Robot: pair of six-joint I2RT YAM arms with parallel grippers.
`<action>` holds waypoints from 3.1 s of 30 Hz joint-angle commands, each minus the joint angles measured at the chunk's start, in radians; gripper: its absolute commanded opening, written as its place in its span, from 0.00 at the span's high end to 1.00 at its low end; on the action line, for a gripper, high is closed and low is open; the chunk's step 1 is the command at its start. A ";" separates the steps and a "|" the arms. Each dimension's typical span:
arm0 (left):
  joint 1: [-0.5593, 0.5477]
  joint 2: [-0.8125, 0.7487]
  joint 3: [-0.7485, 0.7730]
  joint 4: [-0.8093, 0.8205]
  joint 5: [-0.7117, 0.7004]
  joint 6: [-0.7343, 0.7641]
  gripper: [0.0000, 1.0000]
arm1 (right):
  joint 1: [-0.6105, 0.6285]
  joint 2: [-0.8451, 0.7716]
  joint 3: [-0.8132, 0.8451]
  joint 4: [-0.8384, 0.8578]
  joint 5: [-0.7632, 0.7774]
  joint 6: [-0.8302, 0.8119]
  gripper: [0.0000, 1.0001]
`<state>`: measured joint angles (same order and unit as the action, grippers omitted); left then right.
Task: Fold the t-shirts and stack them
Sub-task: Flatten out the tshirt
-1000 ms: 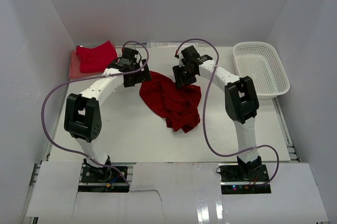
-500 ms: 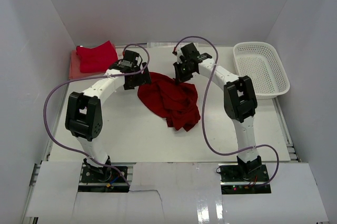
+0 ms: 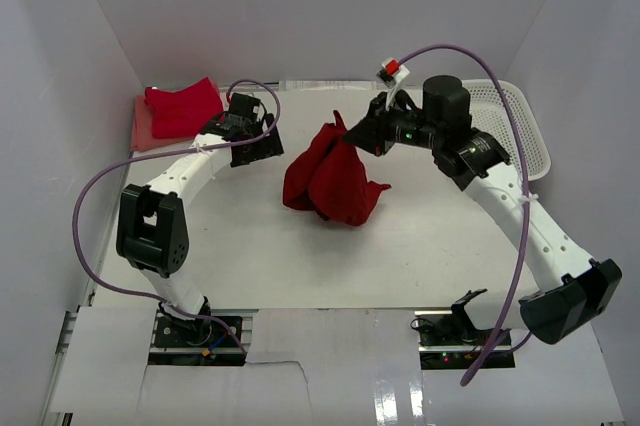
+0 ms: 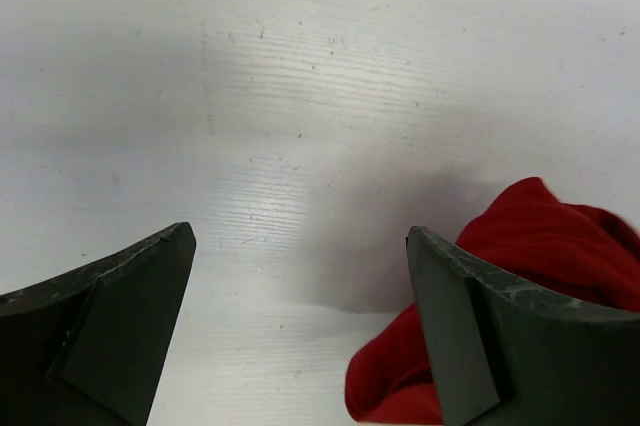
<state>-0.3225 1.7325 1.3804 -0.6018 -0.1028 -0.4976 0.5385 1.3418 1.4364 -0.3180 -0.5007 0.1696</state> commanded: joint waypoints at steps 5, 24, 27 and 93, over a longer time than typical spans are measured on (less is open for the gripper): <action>0.000 -0.120 -0.006 0.019 -0.052 0.001 0.02 | 0.021 -0.046 -0.393 -0.173 -0.089 -0.024 0.90; 0.000 -0.091 -0.038 0.043 0.066 0.021 0.02 | 0.041 0.072 -0.424 -0.086 0.048 0.011 0.36; -0.001 -0.100 -0.043 0.046 0.064 0.025 0.02 | 0.049 0.128 -0.418 -0.070 0.057 0.010 0.36; -0.082 0.039 0.015 0.016 0.310 0.050 0.02 | -0.314 -0.389 -0.099 -0.609 0.312 0.071 0.91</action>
<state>-0.3817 1.7527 1.3521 -0.5488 0.1619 -0.4610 0.2237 0.9279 1.3472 -0.8734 -0.1837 0.2432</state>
